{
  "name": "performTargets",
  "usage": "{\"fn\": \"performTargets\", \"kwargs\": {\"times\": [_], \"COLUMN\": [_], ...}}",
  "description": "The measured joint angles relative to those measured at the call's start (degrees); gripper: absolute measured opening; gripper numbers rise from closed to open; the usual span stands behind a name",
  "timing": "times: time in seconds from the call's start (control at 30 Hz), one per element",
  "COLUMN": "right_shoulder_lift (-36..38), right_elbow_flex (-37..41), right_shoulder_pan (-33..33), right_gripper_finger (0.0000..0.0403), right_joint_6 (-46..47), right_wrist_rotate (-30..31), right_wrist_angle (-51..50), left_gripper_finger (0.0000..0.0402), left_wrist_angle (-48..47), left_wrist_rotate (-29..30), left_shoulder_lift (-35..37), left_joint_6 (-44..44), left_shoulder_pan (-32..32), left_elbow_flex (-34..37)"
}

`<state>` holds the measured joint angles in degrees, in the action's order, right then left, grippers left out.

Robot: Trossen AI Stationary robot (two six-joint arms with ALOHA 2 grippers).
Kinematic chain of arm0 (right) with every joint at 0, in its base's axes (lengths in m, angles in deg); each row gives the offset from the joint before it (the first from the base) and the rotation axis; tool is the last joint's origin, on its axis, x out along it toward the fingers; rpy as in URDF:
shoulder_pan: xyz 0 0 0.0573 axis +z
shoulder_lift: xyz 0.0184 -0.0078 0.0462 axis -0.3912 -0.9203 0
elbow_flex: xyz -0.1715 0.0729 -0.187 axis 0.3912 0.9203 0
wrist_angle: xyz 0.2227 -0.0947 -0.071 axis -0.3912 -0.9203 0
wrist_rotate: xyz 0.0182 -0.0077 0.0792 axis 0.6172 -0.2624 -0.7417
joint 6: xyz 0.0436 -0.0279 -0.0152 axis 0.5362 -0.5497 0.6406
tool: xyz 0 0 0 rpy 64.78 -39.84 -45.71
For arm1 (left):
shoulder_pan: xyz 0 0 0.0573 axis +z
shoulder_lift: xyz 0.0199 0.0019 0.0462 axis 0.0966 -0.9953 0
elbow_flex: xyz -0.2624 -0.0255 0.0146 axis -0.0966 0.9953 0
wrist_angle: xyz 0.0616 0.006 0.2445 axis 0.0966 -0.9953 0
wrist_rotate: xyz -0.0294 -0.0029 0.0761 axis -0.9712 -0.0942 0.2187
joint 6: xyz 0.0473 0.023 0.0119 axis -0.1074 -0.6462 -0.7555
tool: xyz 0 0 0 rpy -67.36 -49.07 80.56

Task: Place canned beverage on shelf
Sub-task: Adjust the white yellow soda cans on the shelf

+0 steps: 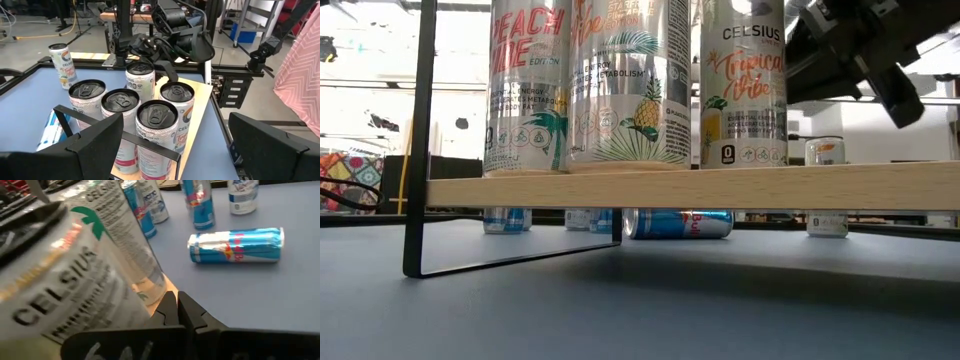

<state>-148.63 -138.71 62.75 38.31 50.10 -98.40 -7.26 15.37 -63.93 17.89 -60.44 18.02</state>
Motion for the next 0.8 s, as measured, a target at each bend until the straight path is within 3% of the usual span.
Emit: {"fn": "performTargets", "kwargs": {"times": [0.53,0.67,0.8], "right_shoulder_lift": [0.02,0.19,0.87], "right_elbow_flex": [0.0,0.0,0.0], "right_shoulder_pan": [-2.02,-0.47,1.6], "right_gripper_finger": [0.0,0.0,0.0], "right_joint_6": [-9.39,-8.86,-1.67], "right_wrist_rotate": [-1.44,2.96,4.64], "right_wrist_angle": [10.32,8.39,1.56], "left_gripper_finger": [0.0348,0.0348,0.0348], "left_wrist_angle": [0.0,0.0,-0.02], "left_wrist_rotate": [0.0,0.0,0.0], "left_shoulder_lift": [0.01,0.02,0.02], "left_joint_6": [0.02,0.02,-0.21], "left_shoulder_pan": [-0.02,-0.02,-0.02], "left_elbow_flex": [0.0,0.0,0.0]}}
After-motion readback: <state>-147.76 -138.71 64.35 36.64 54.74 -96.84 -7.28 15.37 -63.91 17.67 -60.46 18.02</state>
